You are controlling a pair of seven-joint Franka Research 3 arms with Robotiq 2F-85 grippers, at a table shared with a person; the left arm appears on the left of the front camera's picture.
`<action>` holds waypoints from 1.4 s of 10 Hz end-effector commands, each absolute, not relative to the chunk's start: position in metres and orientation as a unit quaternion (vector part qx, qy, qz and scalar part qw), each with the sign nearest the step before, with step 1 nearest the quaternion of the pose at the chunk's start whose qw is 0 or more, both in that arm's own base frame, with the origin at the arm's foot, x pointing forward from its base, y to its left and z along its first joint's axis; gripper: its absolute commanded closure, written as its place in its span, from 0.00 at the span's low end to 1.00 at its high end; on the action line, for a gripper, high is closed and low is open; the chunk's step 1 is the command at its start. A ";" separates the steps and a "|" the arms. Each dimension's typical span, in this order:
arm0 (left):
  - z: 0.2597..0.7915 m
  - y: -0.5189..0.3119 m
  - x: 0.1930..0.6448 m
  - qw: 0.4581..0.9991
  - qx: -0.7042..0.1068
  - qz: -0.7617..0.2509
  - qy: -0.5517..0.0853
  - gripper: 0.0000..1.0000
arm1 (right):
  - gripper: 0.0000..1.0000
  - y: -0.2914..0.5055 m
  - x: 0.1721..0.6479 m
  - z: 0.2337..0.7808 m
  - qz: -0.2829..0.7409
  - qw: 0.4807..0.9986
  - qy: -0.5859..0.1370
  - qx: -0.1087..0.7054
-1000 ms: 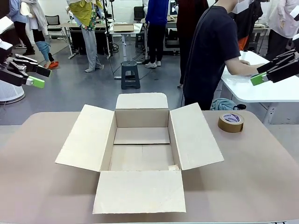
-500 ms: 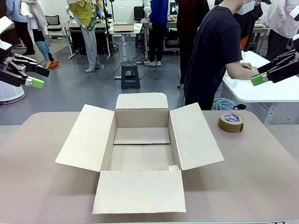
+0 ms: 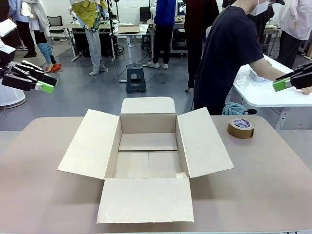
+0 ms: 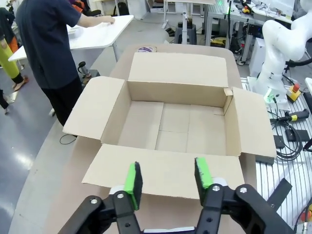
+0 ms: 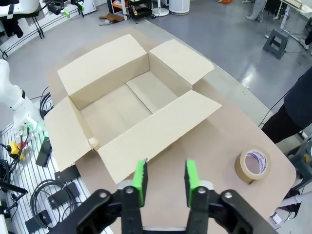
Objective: Wrap the clocks to prevent damage.
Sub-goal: Open the side flaps of the Package Box.
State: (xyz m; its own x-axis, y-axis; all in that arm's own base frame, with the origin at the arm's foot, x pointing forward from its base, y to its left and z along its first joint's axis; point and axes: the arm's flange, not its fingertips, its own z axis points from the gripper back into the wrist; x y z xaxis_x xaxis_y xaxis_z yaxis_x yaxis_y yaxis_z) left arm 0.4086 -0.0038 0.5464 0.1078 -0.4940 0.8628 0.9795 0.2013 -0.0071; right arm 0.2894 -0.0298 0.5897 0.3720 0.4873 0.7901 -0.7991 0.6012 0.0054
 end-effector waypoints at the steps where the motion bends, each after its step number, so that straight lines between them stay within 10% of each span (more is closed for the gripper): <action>1: 0.549 -0.001 0.409 0.677 -0.331 -0.530 -0.389 1.00 | 0.98 -0.027 0.282 0.580 0.397 0.809 -0.382 0.202; 14: 0.556 -0.010 0.411 0.714 -0.288 -0.513 -0.379 1.00 | 0.99 -0.011 0.287 0.579 0.347 0.846 -0.342 0.219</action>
State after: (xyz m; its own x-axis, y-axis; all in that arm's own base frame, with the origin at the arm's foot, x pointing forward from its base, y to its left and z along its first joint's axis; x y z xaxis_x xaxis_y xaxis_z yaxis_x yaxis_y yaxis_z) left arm 0.4109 0.0029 0.5484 0.1679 -0.4798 0.8612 0.9630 0.2665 -0.0393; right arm 0.2885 -0.0292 0.5765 0.4754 0.4739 0.7413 -0.7781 0.6197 0.1029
